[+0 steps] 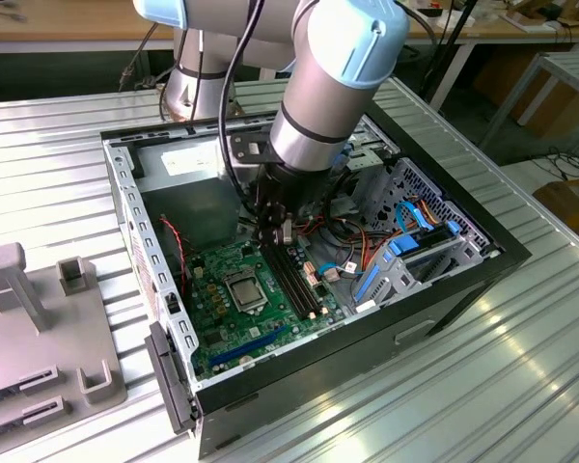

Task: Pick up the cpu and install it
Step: 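Install the first cpu locking lever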

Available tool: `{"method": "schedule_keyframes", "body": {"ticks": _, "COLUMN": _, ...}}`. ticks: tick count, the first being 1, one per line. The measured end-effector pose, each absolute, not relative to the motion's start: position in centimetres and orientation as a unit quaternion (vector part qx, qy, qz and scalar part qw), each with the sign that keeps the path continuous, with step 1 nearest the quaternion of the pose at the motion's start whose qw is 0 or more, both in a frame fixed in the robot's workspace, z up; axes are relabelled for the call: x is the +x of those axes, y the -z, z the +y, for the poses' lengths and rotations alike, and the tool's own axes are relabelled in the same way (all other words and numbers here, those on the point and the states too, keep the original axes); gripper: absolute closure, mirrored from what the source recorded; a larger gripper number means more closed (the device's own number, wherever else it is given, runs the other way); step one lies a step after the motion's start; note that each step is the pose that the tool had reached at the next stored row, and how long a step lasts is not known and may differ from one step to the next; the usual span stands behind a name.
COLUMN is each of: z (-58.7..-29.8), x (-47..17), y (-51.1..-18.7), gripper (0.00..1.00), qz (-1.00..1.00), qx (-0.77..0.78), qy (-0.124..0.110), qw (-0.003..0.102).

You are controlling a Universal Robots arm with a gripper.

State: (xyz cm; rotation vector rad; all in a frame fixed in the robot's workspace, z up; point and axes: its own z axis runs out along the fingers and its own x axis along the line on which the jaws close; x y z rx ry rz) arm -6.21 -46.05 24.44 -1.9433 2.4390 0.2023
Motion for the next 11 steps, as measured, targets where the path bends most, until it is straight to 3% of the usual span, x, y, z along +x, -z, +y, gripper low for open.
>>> {"method": "schedule_keyframes", "body": {"ticks": 11, "z": -46.51, "x": -6.61, "y": -24.46, "gripper": 0.89, "qz": 0.765, "qx": -0.641, "qy": -0.064, "qw": 0.006}}
